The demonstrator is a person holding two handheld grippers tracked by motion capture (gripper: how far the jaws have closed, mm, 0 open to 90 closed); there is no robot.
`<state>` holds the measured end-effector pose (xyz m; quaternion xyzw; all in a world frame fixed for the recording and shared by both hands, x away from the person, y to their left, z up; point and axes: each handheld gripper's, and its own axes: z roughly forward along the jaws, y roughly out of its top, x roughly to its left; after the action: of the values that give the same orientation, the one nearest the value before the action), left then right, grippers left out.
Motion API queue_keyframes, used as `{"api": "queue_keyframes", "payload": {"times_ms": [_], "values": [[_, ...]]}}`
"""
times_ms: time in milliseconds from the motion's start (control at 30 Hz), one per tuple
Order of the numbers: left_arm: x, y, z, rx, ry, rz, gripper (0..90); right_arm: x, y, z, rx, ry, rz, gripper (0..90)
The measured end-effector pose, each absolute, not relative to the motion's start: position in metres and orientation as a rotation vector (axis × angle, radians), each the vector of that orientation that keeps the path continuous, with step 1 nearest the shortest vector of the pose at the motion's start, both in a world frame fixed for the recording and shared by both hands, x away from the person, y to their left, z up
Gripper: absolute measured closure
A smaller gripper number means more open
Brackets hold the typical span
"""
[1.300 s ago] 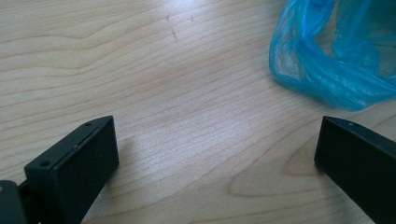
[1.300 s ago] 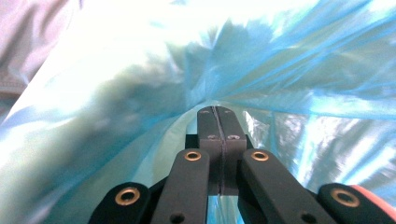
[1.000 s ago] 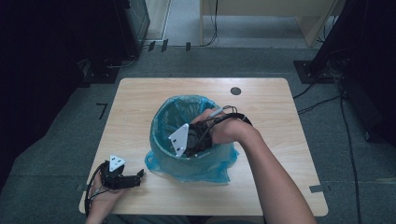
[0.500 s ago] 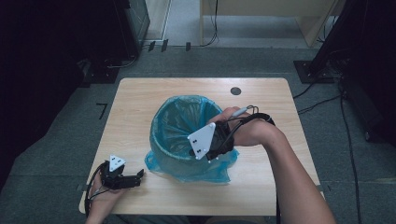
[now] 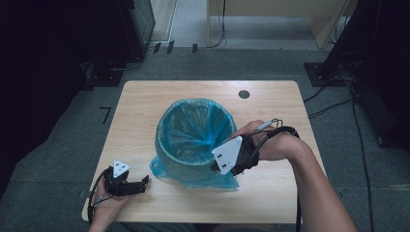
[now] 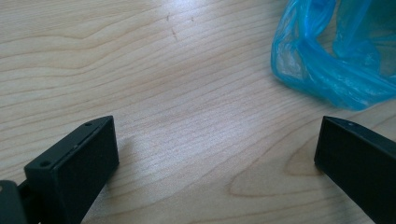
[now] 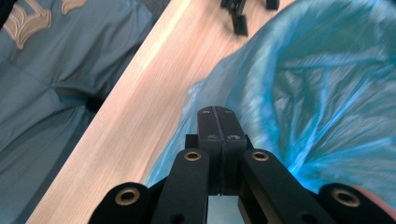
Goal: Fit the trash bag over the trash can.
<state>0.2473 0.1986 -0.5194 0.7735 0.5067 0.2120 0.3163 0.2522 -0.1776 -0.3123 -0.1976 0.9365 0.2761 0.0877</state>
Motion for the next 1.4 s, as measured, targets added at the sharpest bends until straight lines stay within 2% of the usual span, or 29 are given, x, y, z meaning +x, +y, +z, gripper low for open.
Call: {"api": "queue_keyframes", "payload": {"times_ms": [267, 300, 467, 633, 733, 767, 1400], "values": [[0.247, 0.199, -0.519, 2.037, 1.334, 0.558, 0.0, 0.251, -0.199, -0.338, -0.494, 2.808, 0.840, 90.0], [0.247, 0.199, -0.519, 2.038, 1.334, 0.557, 0.0, 0.251, -0.201, -0.341, -0.486, 2.806, 0.841, 87.8], [0.248, 0.198, -0.519, 2.034, 1.339, 0.561, 0.0, 0.250, -0.211, -0.358, -0.412, 2.870, 0.863, 58.8], [0.248, 0.198, -0.519, 2.035, 1.338, 0.561, 0.0, 0.251, -0.217, -0.375, -0.084, 2.909, 0.883, 16.0], [0.248, 0.198, -0.519, 2.035, 1.338, 0.561, 0.0, 0.249, -0.222, -0.384, 0.054, 2.889, 0.901, 1.9], [0.248, 0.198, -0.519, 2.035, 1.338, 0.561, 0.0, 0.250, -0.223, -0.387, 0.084, 2.888, 0.923, 0.0], [0.248, 0.198, -0.519, 2.032, 1.341, 0.561, 0.0, 0.256, -0.270, -0.432, 0.731, 2.558, 1.103, 0.0]]}}
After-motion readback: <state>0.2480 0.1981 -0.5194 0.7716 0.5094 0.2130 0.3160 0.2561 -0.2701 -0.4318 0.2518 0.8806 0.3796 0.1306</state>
